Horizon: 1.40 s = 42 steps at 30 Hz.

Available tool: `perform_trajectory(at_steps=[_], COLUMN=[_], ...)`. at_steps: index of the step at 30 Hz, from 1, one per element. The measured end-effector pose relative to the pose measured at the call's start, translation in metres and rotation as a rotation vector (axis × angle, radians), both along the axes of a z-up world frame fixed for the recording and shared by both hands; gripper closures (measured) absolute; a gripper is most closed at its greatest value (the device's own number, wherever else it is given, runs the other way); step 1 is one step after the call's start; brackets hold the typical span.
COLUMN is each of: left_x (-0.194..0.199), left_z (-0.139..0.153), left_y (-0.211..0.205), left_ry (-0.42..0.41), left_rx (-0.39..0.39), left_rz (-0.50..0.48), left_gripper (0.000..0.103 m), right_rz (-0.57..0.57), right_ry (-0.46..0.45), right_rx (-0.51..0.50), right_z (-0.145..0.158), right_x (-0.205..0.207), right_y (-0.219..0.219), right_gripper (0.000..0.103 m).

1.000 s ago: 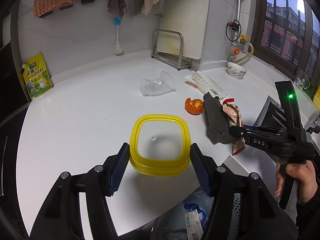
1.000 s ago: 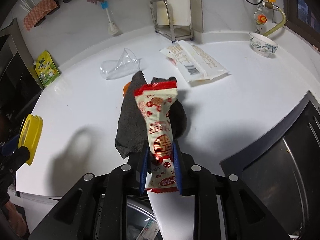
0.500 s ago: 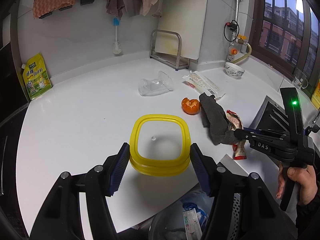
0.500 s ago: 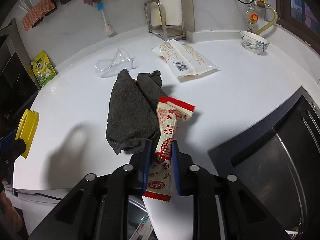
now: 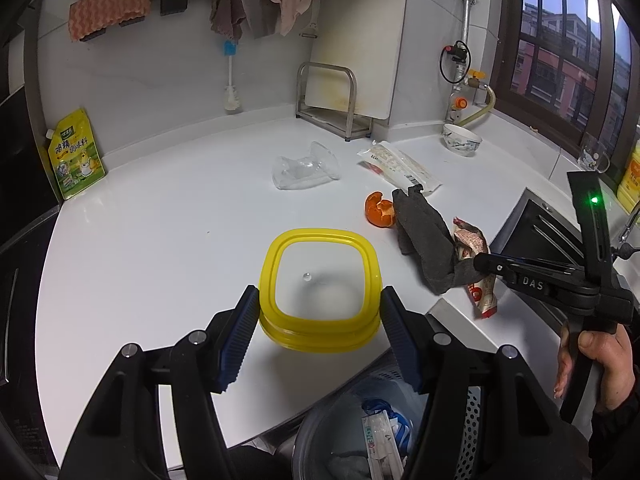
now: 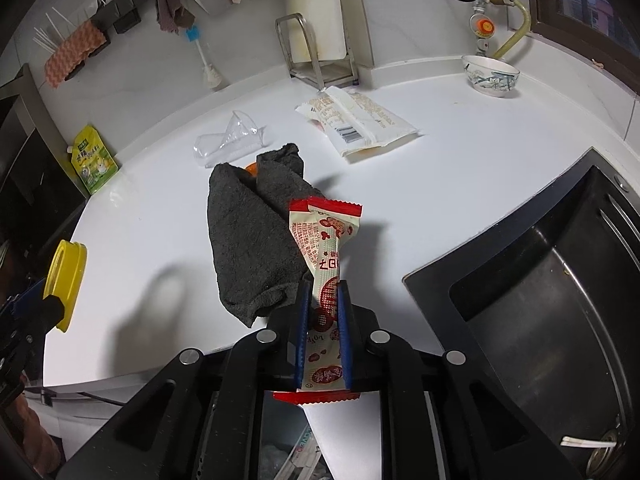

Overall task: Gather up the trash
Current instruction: 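Lift the wrapper with the right gripper, dragging the grey cloth along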

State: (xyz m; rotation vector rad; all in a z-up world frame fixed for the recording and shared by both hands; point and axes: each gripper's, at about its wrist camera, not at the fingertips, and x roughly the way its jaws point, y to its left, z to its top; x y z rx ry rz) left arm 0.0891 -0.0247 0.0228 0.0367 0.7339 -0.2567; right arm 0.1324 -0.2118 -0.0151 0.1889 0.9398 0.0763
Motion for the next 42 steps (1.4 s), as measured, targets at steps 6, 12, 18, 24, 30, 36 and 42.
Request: perform_trajectory(at_steps=[6, 12, 18, 24, 30, 36, 42], left_x=[-0.006, -0.005, -0.005, -0.006, -0.006, -0.006, -0.007], left_z=[0.005, 0.006, 0.005, 0.004, 0.003, 0.003, 0.001], left_y=[0.000, 0.001, 0.000, -0.001, -0.002, -0.002, -0.006], left_ry=[-0.008, -0.012, -0.006, -0.004, -0.002, -0.003, -0.003], left_rx=[0.000, -0.002, -0.003, -0.002, -0.002, -0.002, 0.001], left_rz=[-0.003, -0.001, -0.003, -0.007, -0.008, -0.008, -0.012], left_gripper=[0.043, 0.043, 0.043, 0.043, 0.043, 0.043, 0.043], right_rz=[0.010, 0.005, -0.005, -0.011, -0.024, -0.024, -0.033], right_ry=[0.047, 0.083, 0.084, 0.140, 0.142, 0.151, 0.163], right_rx=[0.001, 0.015, 0.008, -0.008, 0.045, 0.059, 0.083], right_z=[-0.004, -0.003, 0.000, -0.010, -0.012, -0.012, -0.015], right_x=[0.007, 0.013, 0.019, 0.027, 0.028, 0.029, 0.031], right_y=[0.003, -0.003, -0.006, -0.004, -0.009, -0.012, -0.016], right_gripper=[0.087, 0.068, 0.067, 0.083, 0.088, 0.087, 0.086])
